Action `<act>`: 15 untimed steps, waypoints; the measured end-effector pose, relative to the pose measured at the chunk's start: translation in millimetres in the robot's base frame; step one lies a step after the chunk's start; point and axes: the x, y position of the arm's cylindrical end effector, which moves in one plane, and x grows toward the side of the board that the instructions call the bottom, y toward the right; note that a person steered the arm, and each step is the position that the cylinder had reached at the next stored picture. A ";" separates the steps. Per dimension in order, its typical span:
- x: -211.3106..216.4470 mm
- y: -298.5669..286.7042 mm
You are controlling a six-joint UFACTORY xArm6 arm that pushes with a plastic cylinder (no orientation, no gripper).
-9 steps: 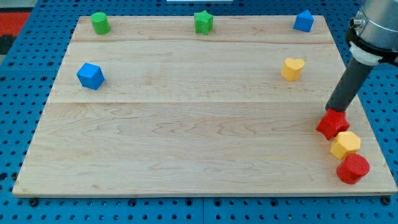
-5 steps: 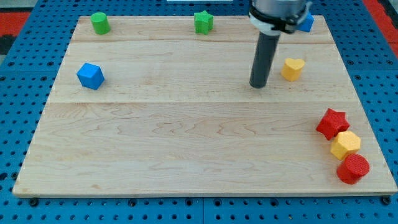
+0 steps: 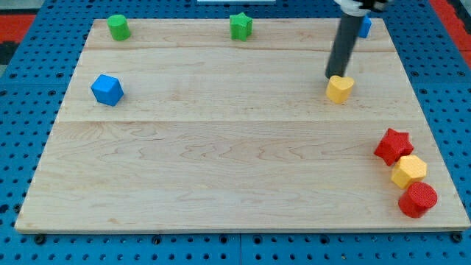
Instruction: Slide the yellow heart towards the red star
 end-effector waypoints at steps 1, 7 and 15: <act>-3.7 -36.6; 30.7 63.9; 46.4 45.4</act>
